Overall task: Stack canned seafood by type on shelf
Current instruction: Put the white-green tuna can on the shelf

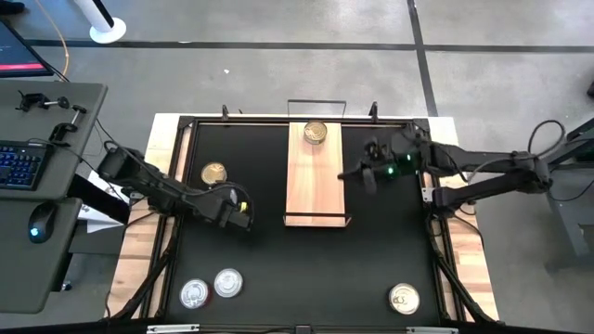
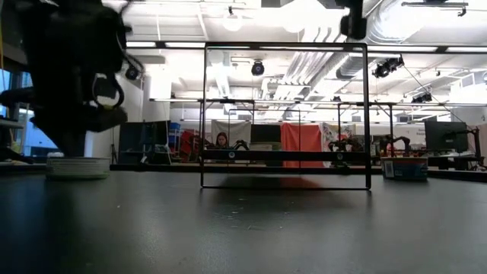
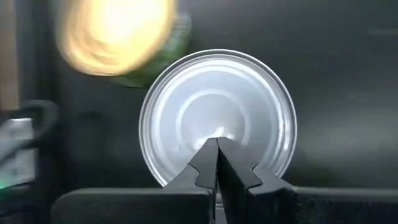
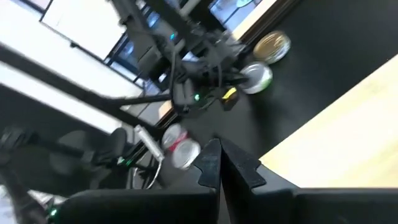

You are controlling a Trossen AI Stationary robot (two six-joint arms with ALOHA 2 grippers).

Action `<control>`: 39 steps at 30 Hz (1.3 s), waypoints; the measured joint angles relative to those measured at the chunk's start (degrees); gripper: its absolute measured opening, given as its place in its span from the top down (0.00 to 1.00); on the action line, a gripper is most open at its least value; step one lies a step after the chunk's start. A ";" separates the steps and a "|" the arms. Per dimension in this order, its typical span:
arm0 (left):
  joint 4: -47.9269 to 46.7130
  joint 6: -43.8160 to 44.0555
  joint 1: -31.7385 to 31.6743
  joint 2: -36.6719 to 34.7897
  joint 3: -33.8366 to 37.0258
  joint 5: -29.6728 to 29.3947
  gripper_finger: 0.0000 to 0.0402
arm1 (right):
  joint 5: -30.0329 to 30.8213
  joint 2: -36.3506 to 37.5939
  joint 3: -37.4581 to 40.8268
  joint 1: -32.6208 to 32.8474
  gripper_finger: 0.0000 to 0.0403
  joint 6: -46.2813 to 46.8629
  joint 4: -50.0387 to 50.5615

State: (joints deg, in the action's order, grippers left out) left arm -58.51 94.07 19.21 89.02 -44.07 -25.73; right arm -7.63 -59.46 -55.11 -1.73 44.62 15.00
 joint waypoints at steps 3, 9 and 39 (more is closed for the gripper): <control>2.39 -0.60 4.11 -0.48 -1.23 0.42 1.00 | 7.66 -0.22 0.00 8.13 1.00 3.61 -0.59; 15.16 -7.22 13.32 -0.26 -1.71 -1.33 1.00 | 27.05 -3.33 -0.01 25.15 1.00 12.29 -5.68; 68.99 -72.83 18.10 17.14 -14.59 -6.24 1.00 | 29.83 -44.33 -0.02 37.11 1.00 46.89 -15.61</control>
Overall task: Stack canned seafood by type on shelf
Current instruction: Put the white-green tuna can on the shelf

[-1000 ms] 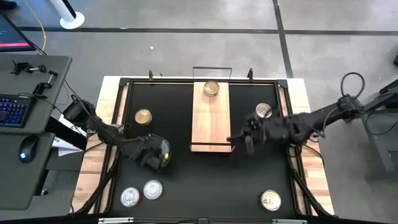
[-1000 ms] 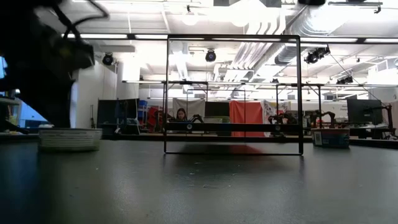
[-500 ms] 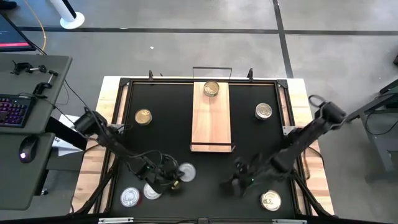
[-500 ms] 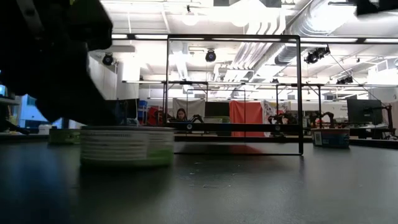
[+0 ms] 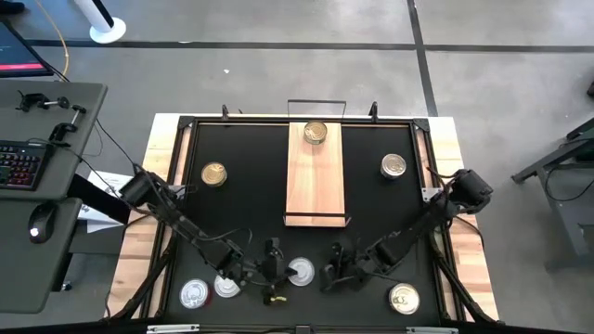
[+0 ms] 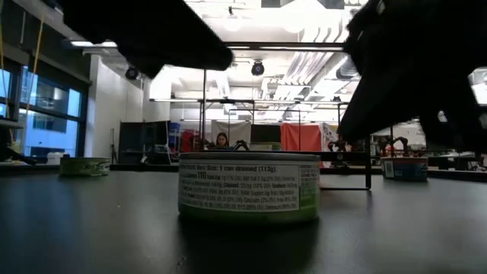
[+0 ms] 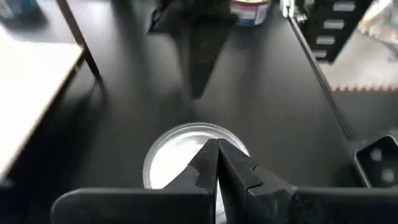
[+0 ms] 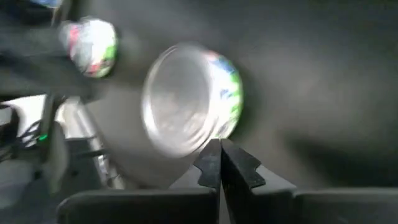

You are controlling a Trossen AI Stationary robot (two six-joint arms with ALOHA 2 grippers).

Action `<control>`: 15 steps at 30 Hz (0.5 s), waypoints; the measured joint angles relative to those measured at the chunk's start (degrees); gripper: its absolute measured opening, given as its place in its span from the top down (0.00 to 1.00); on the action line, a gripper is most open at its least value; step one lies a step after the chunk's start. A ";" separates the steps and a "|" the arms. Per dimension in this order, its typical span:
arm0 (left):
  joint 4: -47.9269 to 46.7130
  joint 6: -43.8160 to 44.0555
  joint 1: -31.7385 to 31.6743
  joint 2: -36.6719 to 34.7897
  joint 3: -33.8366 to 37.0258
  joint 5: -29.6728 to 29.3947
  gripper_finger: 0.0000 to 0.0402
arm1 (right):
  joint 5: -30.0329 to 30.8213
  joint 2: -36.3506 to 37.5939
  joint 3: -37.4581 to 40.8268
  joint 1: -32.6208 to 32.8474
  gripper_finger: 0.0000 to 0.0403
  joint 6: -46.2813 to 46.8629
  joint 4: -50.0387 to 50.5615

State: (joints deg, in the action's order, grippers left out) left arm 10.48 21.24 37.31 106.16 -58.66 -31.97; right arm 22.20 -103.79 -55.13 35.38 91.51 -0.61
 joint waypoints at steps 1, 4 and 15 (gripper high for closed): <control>-1.26 -1.96 0.32 -0.45 0.18 -0.11 1.00 | -0.50 -0.29 0.02 -0.67 1.00 -0.05 0.89; -3.70 -3.65 1.39 -0.65 1.72 -0.15 1.00 | -1.84 -1.52 0.02 -2.13 1.00 -0.47 1.91; 5.10 2.73 1.71 4.86 2.01 -0.28 1.00 | -5.88 -5.83 0.02 -2.87 1.00 -1.53 -3.32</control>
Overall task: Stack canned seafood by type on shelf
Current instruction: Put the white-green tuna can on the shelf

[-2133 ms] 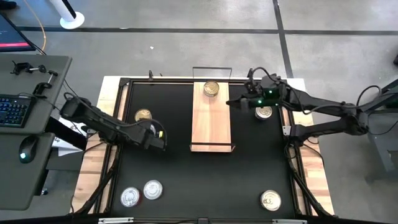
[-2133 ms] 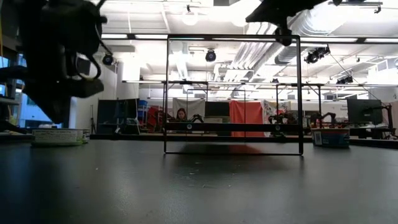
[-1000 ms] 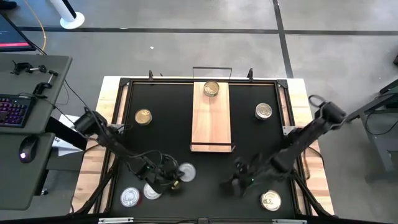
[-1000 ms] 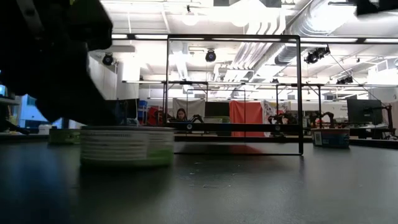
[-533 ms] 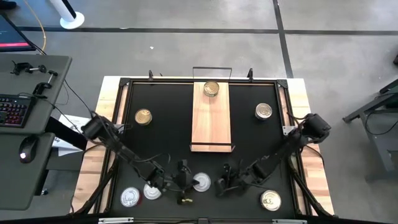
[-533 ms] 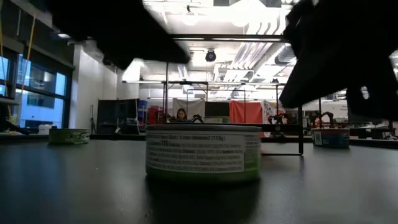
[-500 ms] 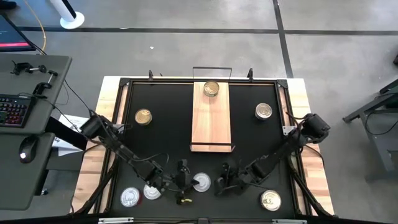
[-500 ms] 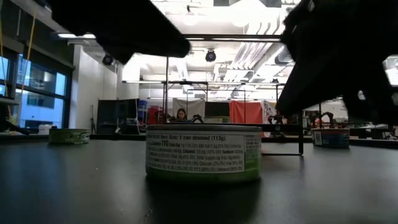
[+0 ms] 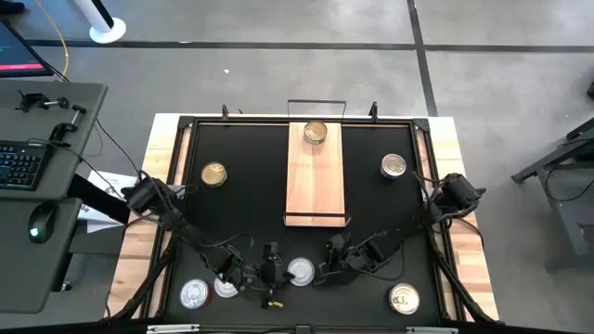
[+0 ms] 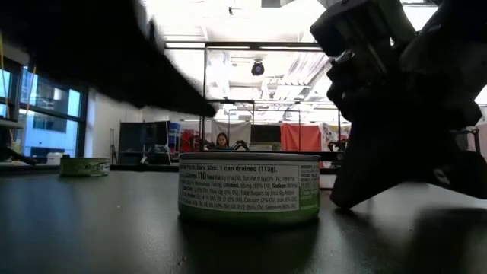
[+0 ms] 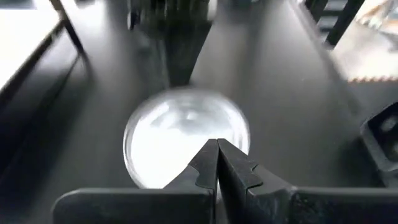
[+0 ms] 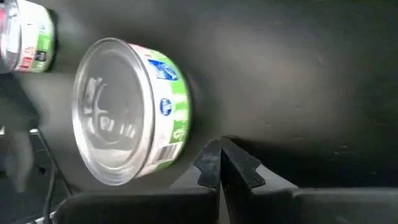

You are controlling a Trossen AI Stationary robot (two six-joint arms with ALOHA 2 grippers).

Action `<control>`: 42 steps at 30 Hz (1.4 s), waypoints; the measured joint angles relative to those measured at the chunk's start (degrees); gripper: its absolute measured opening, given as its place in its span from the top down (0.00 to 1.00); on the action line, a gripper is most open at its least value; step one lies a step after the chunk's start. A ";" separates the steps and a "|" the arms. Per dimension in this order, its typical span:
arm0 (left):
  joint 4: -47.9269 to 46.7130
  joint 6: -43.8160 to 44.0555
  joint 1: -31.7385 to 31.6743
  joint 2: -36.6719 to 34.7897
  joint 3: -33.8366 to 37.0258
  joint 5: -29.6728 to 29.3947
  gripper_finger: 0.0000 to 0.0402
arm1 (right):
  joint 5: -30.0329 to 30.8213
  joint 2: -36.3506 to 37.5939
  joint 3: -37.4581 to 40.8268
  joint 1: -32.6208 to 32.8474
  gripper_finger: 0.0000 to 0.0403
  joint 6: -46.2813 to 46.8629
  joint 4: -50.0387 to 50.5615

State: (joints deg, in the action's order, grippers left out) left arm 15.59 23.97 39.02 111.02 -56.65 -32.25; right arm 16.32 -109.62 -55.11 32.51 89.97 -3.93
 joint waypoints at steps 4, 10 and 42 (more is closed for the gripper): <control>-1.57 2.82 -0.01 1.12 0.14 -0.47 1.00 | -0.30 -0.22 0.00 0.02 1.00 0.00 -3.61; -3.88 2.92 0.02 1.19 0.01 -0.60 1.00 | 1.45 -0.18 0.01 0.07 1.00 0.00 -7.28; -23.81 9.26 3.93 -7.30 -0.01 -0.05 1.00 | -12.39 1.06 -29.77 -0.87 1.00 -42.17 15.19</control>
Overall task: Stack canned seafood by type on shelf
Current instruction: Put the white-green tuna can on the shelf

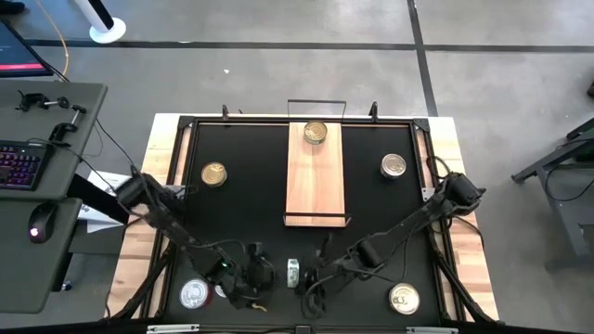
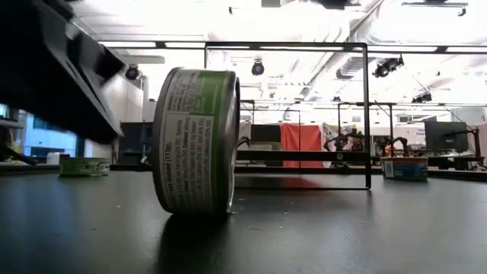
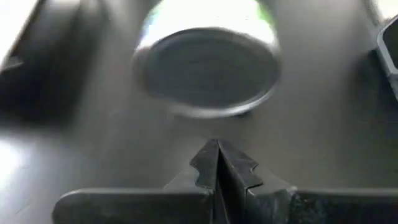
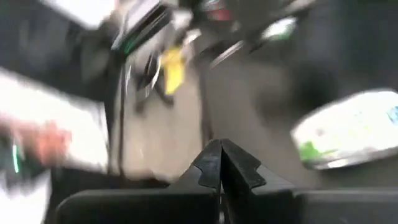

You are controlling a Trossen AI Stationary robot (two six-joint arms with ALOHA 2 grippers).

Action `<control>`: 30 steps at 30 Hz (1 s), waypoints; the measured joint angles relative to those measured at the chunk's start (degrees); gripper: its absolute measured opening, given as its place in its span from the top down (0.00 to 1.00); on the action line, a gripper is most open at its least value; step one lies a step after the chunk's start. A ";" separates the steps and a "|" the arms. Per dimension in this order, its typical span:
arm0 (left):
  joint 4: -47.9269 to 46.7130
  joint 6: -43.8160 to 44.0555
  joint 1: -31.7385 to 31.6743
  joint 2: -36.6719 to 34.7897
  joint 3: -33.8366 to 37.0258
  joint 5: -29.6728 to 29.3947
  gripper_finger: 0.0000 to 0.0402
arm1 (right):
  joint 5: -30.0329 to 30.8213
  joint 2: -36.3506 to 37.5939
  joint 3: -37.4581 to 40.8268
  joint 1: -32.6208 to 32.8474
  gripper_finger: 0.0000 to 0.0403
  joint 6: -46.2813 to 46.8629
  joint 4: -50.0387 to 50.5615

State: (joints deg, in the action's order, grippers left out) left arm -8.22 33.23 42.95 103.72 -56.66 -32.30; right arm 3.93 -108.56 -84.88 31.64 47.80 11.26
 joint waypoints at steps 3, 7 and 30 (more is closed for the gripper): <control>-9.40 5.98 1.49 -5.61 0.00 -1.73 1.00 | -4.13 -0.91 -8.45 -1.50 1.00 -14.44 11.39; -16.15 14.77 4.60 -12.17 -0.02 -7.75 1.00 | -9.87 -5.05 -19.55 -4.04 0.96 -33.16 25.27; -14.56 35.59 9.22 -15.87 -0.04 -15.49 1.00 | -3.40 -27.45 -47.27 -3.49 0.27 -87.29 54.64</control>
State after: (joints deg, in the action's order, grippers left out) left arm -22.78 68.82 52.17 87.85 -56.71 -47.78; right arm 0.53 -136.01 -132.16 28.15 -39.48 65.90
